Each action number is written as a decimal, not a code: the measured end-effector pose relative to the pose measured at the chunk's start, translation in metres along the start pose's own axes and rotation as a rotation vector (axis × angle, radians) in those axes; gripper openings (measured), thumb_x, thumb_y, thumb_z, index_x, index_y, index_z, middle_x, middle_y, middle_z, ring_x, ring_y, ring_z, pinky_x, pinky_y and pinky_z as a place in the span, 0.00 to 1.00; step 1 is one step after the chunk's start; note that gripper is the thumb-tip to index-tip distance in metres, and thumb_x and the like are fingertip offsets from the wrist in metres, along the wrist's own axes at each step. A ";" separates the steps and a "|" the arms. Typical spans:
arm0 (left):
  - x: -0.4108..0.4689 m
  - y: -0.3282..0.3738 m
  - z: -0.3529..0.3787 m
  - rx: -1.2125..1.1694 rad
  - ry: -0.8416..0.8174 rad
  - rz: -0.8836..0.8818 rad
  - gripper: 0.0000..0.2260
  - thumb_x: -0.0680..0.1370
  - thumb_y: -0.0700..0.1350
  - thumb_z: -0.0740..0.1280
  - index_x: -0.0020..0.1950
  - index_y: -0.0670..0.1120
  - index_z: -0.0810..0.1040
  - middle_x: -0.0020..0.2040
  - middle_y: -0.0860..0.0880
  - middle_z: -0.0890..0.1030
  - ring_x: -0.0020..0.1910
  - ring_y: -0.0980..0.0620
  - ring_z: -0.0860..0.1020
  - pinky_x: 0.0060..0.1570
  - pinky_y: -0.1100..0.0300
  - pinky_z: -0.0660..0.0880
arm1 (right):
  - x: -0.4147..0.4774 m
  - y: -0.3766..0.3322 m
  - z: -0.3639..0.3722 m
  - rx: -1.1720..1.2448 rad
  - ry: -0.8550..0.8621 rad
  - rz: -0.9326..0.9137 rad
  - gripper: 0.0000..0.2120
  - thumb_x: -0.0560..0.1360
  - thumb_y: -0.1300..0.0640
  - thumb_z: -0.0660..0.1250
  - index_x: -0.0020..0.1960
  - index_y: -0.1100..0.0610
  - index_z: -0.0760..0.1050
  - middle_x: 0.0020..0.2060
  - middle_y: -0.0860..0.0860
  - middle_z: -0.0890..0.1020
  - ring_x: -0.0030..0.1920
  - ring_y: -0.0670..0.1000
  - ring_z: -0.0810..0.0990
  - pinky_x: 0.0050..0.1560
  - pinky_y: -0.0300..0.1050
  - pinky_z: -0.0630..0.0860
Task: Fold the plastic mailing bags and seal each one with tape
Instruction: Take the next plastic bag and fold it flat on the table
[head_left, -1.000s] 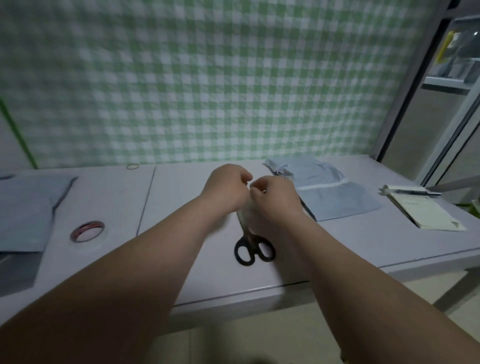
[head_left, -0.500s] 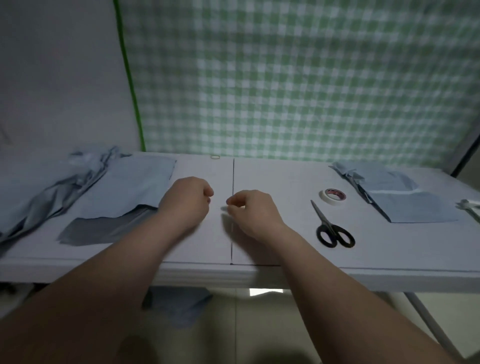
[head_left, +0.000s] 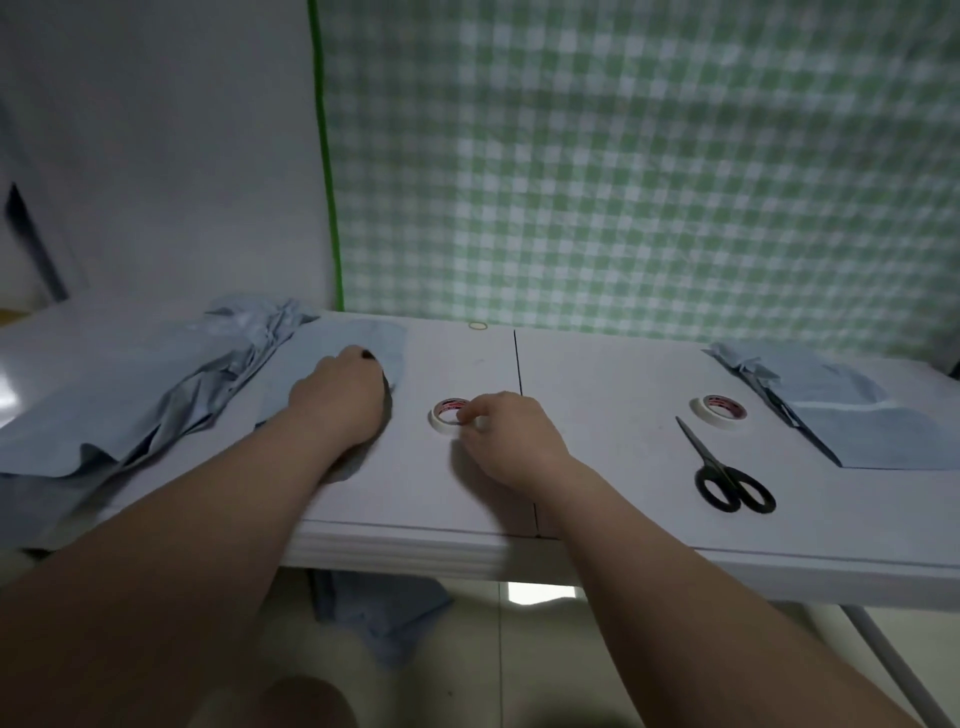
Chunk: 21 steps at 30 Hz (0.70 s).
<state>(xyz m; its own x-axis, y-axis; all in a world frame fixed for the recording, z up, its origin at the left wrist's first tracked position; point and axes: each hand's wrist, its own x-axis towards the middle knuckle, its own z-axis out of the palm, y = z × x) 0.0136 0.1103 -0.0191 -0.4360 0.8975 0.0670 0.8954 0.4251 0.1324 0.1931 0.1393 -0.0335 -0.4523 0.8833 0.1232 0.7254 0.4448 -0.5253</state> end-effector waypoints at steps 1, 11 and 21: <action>0.004 0.002 -0.006 -0.038 0.092 0.022 0.17 0.78 0.39 0.58 0.67 0.39 0.69 0.67 0.40 0.70 0.63 0.40 0.71 0.61 0.48 0.69 | 0.001 -0.001 -0.001 0.012 0.001 0.009 0.13 0.76 0.55 0.61 0.58 0.49 0.79 0.60 0.50 0.78 0.61 0.53 0.74 0.58 0.45 0.72; 0.041 0.045 -0.081 -0.752 0.271 0.058 0.08 0.76 0.36 0.64 0.52 0.41 0.79 0.52 0.39 0.80 0.48 0.41 0.79 0.47 0.53 0.77 | 0.023 -0.008 -0.031 0.244 0.020 0.042 0.18 0.76 0.57 0.64 0.66 0.54 0.74 0.62 0.51 0.77 0.63 0.49 0.74 0.64 0.42 0.69; 0.055 0.119 -0.097 -1.260 0.114 0.279 0.09 0.78 0.32 0.61 0.52 0.39 0.79 0.45 0.44 0.81 0.43 0.48 0.79 0.40 0.57 0.77 | 0.036 0.025 -0.066 0.355 0.074 0.132 0.26 0.78 0.58 0.58 0.75 0.50 0.61 0.68 0.56 0.71 0.55 0.54 0.75 0.61 0.52 0.72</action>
<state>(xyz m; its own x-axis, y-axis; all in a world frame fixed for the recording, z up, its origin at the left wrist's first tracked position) 0.0872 0.1991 0.0962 -0.3106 0.8956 0.3185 0.2831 -0.2327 0.9304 0.2295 0.1921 0.0134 -0.3189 0.9436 0.0887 0.5440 0.2588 -0.7982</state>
